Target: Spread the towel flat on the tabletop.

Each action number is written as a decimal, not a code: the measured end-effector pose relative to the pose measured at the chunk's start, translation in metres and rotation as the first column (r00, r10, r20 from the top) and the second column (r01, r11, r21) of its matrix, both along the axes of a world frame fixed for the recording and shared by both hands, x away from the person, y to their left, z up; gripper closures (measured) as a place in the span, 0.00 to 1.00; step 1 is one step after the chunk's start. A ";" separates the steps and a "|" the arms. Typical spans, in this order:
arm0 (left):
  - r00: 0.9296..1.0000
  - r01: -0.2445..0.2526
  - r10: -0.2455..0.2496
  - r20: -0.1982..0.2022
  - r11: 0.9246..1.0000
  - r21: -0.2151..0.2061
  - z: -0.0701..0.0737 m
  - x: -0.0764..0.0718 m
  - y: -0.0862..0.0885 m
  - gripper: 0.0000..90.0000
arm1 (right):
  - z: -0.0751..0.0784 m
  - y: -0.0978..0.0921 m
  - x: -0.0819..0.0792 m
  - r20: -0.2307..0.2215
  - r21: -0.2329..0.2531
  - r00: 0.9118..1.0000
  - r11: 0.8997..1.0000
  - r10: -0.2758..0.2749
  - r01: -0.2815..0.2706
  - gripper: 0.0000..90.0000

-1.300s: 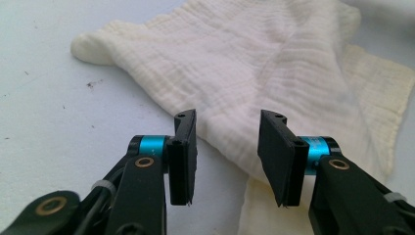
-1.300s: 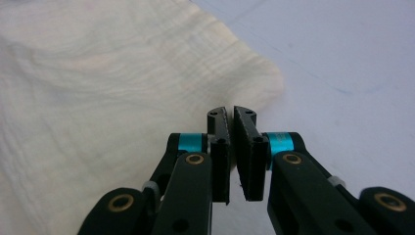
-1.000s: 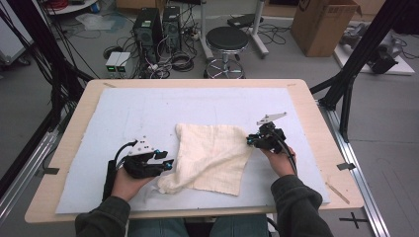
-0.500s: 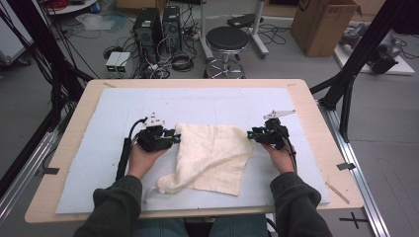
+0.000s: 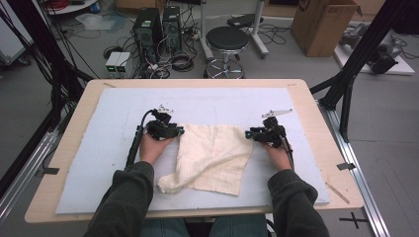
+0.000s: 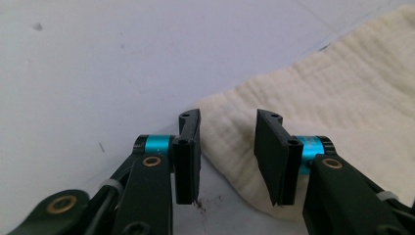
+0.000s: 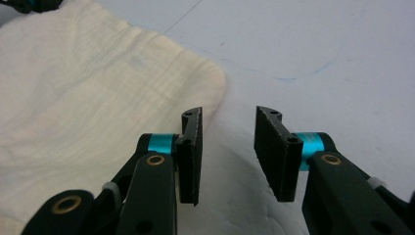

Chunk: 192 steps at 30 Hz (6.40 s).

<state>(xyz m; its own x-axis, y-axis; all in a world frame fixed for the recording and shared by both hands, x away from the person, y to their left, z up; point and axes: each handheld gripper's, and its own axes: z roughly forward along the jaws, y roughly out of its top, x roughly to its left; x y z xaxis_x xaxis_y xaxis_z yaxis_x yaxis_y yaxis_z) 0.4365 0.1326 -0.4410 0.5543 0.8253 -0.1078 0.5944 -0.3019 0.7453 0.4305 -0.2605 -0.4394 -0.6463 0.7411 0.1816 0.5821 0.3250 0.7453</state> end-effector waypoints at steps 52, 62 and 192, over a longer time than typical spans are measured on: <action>0.997 0.032 -0.035 0.066 0.998 0.056 0.020 -0.035 0.039 0.97 | 0.013 0.055 0.023 -0.047 -0.121 0.988 0.981 0.148 -0.153 0.95; 0.975 -0.141 0.151 0.166 0.988 -0.066 0.041 0.005 0.039 0.75 | 0.057 0.043 0.040 0.192 -0.165 0.980 0.982 -0.054 0.087 0.71; 0.909 0.389 -0.398 0.123 0.917 0.086 0.008 -0.175 0.048 0.82 | 0.005 0.018 -0.149 0.036 -0.077 0.895 0.894 0.444 -0.441 0.89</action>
<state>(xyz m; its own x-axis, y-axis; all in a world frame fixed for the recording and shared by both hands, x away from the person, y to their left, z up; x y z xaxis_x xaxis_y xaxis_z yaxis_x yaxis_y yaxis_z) 0.2611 0.1808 -0.4328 0.8413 0.5397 0.0322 0.3137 -0.5357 0.7840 0.2819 -0.2423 -0.4341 -0.9173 0.3852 0.1004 0.3282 0.5890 0.7385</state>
